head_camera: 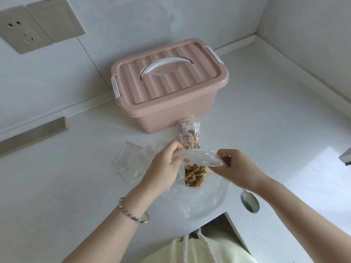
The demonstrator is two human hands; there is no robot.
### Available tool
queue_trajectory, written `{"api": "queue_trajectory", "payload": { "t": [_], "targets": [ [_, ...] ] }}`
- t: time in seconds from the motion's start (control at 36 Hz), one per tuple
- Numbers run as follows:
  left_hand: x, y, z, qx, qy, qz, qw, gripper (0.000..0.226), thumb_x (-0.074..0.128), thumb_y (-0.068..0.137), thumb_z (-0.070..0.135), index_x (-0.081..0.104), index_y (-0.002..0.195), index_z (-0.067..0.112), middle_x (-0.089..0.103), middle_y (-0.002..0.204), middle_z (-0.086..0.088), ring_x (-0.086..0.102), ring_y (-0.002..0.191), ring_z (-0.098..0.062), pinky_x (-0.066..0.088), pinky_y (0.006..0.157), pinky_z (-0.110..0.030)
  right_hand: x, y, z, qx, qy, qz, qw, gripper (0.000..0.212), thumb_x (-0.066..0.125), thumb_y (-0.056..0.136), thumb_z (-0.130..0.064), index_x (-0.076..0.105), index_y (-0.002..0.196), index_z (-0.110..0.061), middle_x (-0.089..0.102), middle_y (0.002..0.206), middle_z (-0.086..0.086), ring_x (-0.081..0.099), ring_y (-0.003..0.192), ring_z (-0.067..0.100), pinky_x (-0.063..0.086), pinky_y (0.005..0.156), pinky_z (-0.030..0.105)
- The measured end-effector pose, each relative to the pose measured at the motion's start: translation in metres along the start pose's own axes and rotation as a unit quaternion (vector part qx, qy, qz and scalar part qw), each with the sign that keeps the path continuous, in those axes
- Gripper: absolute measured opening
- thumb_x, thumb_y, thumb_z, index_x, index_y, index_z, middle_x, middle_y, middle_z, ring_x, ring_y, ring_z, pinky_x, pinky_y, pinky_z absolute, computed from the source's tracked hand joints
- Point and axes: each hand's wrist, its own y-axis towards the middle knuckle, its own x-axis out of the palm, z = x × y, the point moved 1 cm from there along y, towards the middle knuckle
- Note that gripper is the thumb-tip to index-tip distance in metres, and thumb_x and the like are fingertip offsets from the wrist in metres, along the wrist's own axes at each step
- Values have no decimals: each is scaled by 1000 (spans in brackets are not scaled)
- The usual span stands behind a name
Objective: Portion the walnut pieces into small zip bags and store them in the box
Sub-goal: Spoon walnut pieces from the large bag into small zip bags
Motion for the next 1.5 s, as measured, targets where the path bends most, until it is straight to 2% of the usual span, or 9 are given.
{"api": "queue_trajectory", "payload": {
  "t": [0.08, 0.25, 0.33, 0.39, 0.72, 0.89, 1.0, 1.11, 1.5],
  "targets": [
    [7, 0, -6, -11, 29, -14, 999, 18, 41, 95, 12, 44, 82, 24, 58, 68, 13, 45, 52, 3, 33, 50, -15, 8, 2, 3, 40, -15, -25, 999, 13, 62, 83, -21, 49, 84, -19, 50, 62, -8, 40, 44, 4, 30, 42, 12],
    [23, 0, -20, -51, 41, -91, 994, 15, 49, 93, 32, 45, 106, 24, 60, 97, 7, 56, 85, -6, 44, 77, -26, 18, 8, 19, 131, -48, -51, 989, 57, 66, 81, -35, 43, 130, -18, 58, 119, 3, 55, 82, 8, 39, 58, 13],
    [25, 4, -20, -72, 30, -127, 989, 52, 63, 80, 43, 48, 124, 21, 57, 122, 8, 54, 107, -8, 42, 91, -25, 21, 15, 22, 143, -51, -61, 986, 13, 60, 85, -29, 60, 83, -15, 60, 76, 2, 46, 55, 7, 33, 49, 15],
    [24, 8, -20, -66, 63, -117, 989, 53, 67, 81, 34, 50, 129, 20, 54, 125, 8, 52, 104, -5, 39, 88, -20, 20, 18, 21, 152, -33, -44, 987, 31, 57, 86, -24, 46, 59, -14, 46, 55, -1, 38, 46, 10, 29, 45, 19],
    [31, 26, -12, -4, 86, 21, 996, 13, 49, 95, 18, 56, 103, 11, 51, 71, 7, 36, 46, 0, 31, 42, -8, 13, 12, 1, 89, -9, 88, 992, 14, 55, 84, -13, 47, 75, -20, 57, 71, 2, 47, 49, 16, 34, 43, 23],
    [34, 15, -26, -35, 109, -12, 993, 43, 62, 86, 19, 44, 125, 18, 55, 123, 3, 51, 110, -10, 33, 85, -10, 4, 19, 11, 101, 14, 108, 989, 31, 44, 88, -5, 43, 115, -20, 68, 78, 5, 51, 43, 12, 35, 35, 16],
    [37, 3, -53, -127, 199, -41, 971, 52, 67, 80, 30, 45, 124, 14, 52, 116, -3, 52, 106, -19, 47, 86, -30, -6, 25, 22, 135, -10, 131, 982, 27, 47, 87, -6, 49, 112, -14, 63, 63, 7, 55, 48, 12, 33, 40, 22],
    [41, -6, -65, -168, 118, -22, 978, 38, 58, 86, 17, 38, 53, 13, 38, 57, 1, 36, 47, -11, 27, 41, -14, -9, 29, 24, 151, -35, 98, 983, 28, 54, 83, -8, 49, 111, -13, 57, 60, 3, 53, 51, 9, 33, 43, 23],
    [28, -13, -74, -235, -22, 9, 972, 13, 43, 94, 11, 47, 82, 16, 54, 78, 1, 49, 68, -14, 37, 57, -24, -7, 16, 27, 192, -52, -11, 980, 20, 52, 75, -5, 45, 59, -12, 39, 52, -1, 34, 46, 13, 24, 42, 19]
  ]
}}
